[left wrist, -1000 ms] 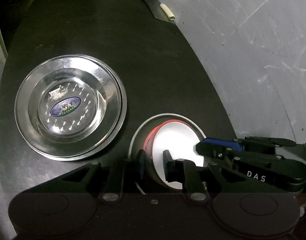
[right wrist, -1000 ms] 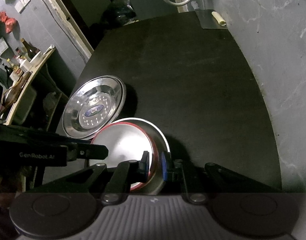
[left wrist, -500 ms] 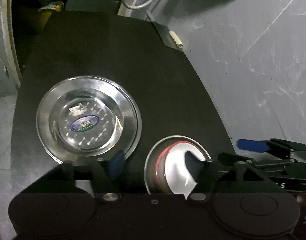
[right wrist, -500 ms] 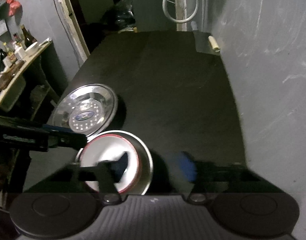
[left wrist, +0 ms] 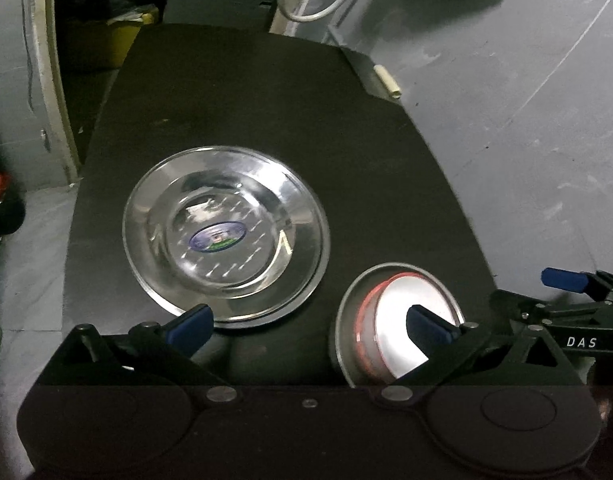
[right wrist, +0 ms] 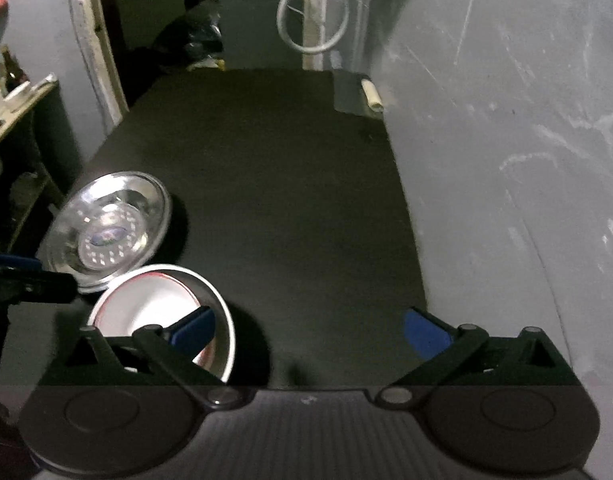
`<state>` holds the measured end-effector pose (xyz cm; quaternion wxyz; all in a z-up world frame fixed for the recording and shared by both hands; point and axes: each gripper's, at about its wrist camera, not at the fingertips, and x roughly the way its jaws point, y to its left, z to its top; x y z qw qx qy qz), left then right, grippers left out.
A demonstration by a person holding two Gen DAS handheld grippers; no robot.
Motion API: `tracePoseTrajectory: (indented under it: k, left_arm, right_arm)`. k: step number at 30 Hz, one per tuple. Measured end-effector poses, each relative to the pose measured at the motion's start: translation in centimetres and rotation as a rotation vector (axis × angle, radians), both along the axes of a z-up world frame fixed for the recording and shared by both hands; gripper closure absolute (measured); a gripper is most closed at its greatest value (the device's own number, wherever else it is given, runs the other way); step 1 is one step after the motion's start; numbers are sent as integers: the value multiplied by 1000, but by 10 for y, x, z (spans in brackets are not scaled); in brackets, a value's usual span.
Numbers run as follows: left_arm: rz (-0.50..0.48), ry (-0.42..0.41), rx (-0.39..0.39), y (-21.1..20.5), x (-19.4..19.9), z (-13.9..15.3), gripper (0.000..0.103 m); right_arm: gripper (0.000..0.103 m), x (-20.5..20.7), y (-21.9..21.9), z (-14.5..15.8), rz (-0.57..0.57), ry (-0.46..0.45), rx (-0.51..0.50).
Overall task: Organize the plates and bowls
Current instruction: 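Move both grippers to the rim of the handled steel bowl holding the white bowls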
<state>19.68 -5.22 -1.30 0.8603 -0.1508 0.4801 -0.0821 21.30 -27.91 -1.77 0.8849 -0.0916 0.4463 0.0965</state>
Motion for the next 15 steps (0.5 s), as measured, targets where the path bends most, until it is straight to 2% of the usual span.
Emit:
tracePoseTrajectory:
  k: [15]
  left_arm:
    - [16,85,73,0,-2,-12,1]
  right_arm:
    - [0,3,-2,-20,-21,100,-1]
